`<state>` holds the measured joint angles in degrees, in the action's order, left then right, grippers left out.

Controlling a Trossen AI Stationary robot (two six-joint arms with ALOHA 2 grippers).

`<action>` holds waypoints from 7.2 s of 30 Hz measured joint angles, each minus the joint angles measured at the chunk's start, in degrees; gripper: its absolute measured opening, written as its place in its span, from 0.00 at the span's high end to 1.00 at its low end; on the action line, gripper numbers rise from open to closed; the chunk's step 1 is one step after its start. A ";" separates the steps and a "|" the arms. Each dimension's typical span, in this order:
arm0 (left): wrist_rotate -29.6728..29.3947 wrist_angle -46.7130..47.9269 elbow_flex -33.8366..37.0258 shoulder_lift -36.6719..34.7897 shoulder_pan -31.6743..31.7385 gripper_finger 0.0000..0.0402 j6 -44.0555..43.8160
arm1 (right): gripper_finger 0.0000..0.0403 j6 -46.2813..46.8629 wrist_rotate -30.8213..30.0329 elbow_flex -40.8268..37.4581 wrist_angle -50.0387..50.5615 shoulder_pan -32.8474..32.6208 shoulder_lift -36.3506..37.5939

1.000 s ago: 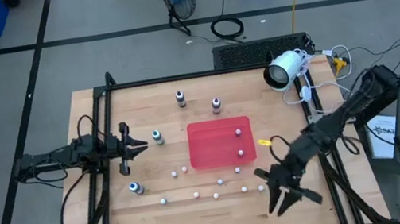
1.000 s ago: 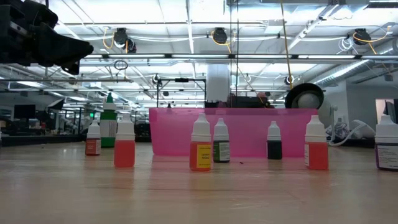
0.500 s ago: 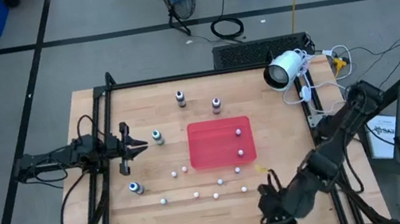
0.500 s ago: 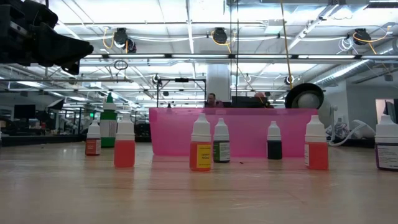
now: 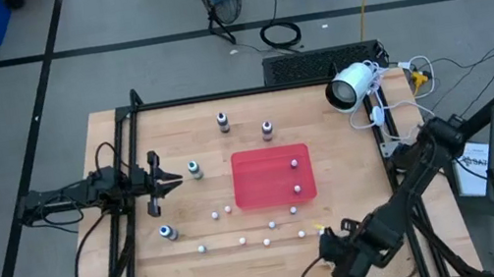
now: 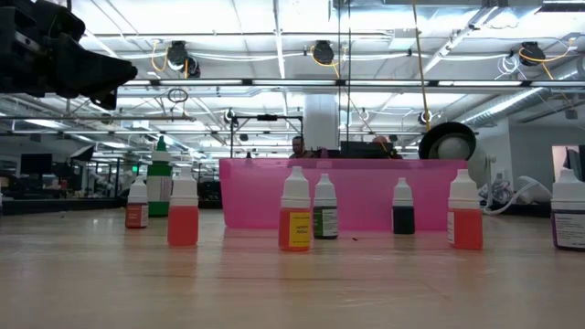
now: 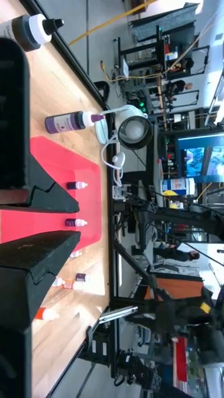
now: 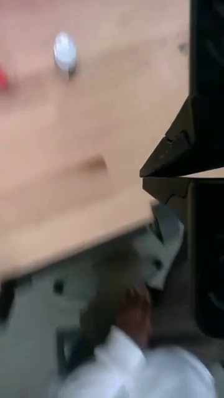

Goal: Pick & Place food coloring
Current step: Put the small purple food coloring bottle into the red bin, then put the big green food coloring bottle into the red bin

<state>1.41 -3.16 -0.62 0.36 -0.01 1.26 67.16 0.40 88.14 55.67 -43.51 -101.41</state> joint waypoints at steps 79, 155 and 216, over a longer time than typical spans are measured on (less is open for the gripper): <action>0.00 0.02 0.00 0.00 0.01 0.85 -0.02 | 0.62 -19.41 -1.62 -21.84 -16.44 12.77 -0.29; 0.00 0.00 0.02 0.00 0.00 0.85 -0.02 | 0.86 -69.81 1.42 -7.46 -11.44 51.19 -10.60; 0.00 -1.09 0.02 0.00 0.00 0.85 1.28 | 0.75 -55.17 22.93 -60.33 -55.71 48.27 83.34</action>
<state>1.41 -4.25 -0.60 0.36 -0.01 2.54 11.98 23.32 27.81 -0.04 4.75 -18.07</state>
